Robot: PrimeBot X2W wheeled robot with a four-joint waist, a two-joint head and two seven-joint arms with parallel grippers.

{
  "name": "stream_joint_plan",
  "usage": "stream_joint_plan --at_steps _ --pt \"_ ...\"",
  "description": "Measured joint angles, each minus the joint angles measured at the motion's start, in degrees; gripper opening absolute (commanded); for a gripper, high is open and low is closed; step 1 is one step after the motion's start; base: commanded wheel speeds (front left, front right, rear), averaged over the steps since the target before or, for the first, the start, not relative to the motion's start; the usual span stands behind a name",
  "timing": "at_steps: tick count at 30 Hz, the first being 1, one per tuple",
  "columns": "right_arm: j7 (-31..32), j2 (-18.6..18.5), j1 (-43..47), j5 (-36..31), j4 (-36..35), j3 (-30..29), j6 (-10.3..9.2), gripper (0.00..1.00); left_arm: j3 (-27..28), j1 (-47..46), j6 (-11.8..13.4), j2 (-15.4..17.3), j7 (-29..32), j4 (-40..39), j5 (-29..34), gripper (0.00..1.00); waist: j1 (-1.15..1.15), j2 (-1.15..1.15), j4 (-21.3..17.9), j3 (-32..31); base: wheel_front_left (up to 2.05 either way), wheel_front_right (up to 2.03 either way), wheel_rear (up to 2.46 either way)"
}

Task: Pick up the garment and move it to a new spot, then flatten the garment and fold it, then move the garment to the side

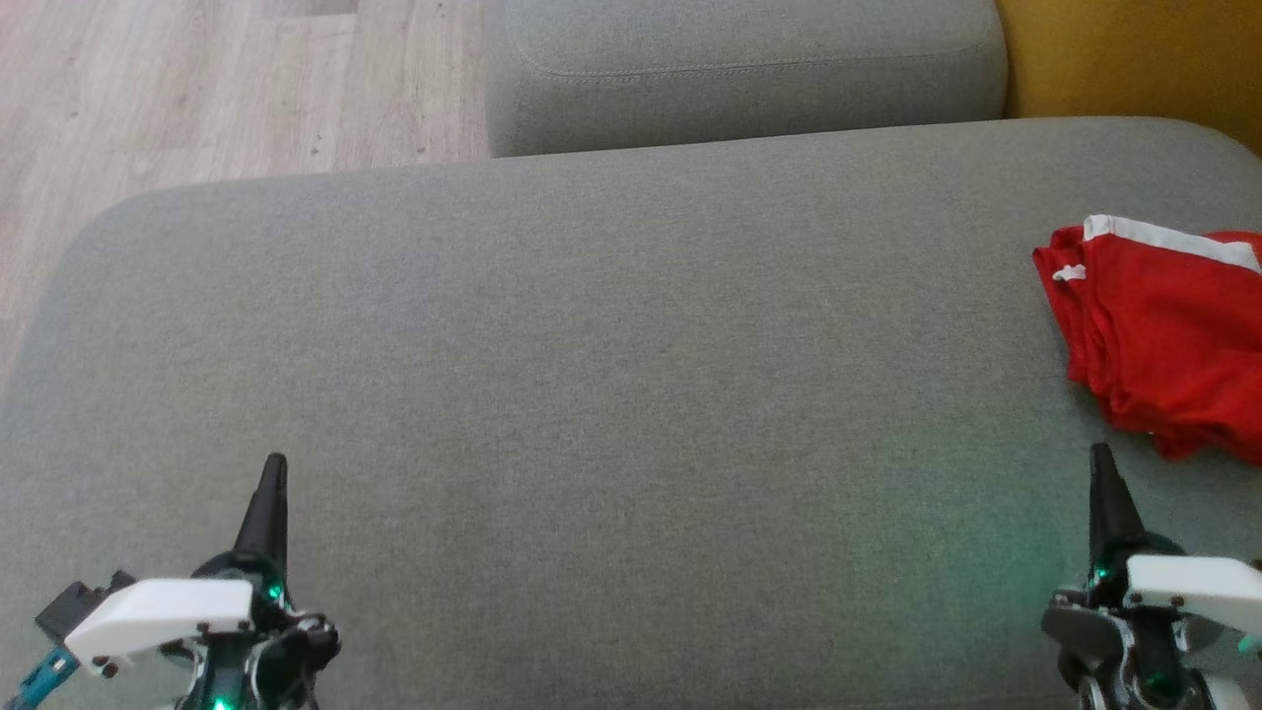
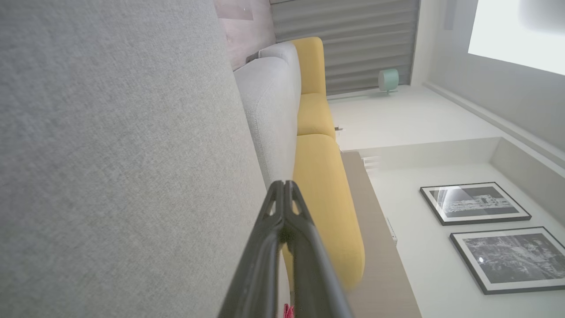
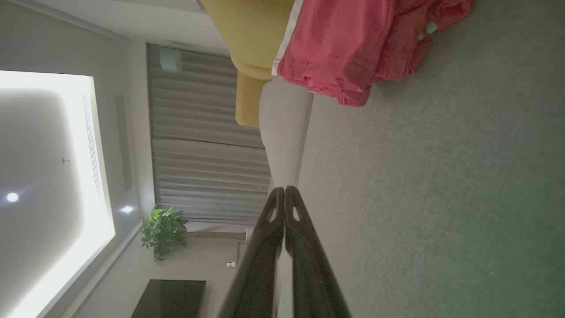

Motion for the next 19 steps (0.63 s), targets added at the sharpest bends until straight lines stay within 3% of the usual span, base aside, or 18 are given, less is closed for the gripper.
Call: stream_joint_plan --at_steps 13,19 --pt "2.1 0.0 -1.6 9.2 -0.7 -1.0 0.00 0.00 1.2 -1.5 -0.9 0.0 2.0 0.1 -8.1 0.00 0.00 0.00 -0.2 0.2 0.00 0.00 0.00" --pt "2.3 0.0 -1.7 9.5 -0.9 -1.0 0.00 0.00 1.6 -2.2 -0.9 0.0 2.0 0.1 -8.5 0.00 0.00 0.00 -0.2 0.2 0.00 0.00 0.00"
